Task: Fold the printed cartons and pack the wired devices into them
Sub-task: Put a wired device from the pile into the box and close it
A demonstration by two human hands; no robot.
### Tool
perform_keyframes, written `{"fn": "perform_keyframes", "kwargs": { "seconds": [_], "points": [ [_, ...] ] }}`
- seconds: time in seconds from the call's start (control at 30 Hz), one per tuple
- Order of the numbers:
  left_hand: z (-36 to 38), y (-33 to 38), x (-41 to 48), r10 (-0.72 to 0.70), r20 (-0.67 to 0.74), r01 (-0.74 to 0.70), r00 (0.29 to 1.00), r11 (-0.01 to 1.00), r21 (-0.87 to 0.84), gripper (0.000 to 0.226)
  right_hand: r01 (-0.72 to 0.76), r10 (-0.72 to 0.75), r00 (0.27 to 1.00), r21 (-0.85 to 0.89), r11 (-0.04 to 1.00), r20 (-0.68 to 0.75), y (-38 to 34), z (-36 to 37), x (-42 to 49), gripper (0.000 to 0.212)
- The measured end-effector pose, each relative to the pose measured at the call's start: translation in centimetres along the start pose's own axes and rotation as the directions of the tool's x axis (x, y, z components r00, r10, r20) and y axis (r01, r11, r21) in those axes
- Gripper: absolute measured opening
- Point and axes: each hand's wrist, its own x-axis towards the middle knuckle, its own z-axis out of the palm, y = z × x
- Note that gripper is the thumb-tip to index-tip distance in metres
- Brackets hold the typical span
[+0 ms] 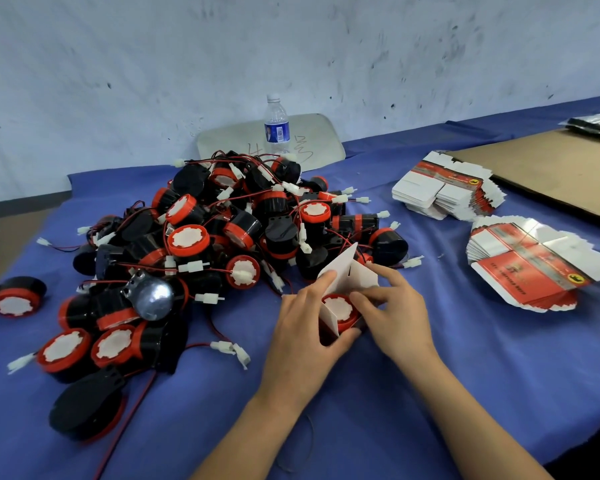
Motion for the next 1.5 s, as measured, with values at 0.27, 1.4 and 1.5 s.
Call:
{"fn": "perform_keyframes", "kwargs": {
  "seconds": [0.27,1.4,1.5],
  "points": [
    [0.7,0.0,-0.1,0.082,0.073,-0.087,0.994,0.994,0.063,0.088,0.007,-0.006,1.000,-0.130,0.991,0.003,0.3,0.2,-0.4,0.021],
    [0.4,-0.7,0.5,-0.058,-0.040,0.063,0.997,0.989,0.134,0.038,0.183,-0.199,0.978,0.193,0.964,0.066,0.5,-0.5,-0.8,0.009],
    [0.8,-0.4,0.2,0.053,-0.071,-0.037,0.996,0.978,0.203,0.041,0.241,-0.252,0.966,0.171,0.955,0.048,0.4,-0.5,-0.9,0.009]
  ]
}}
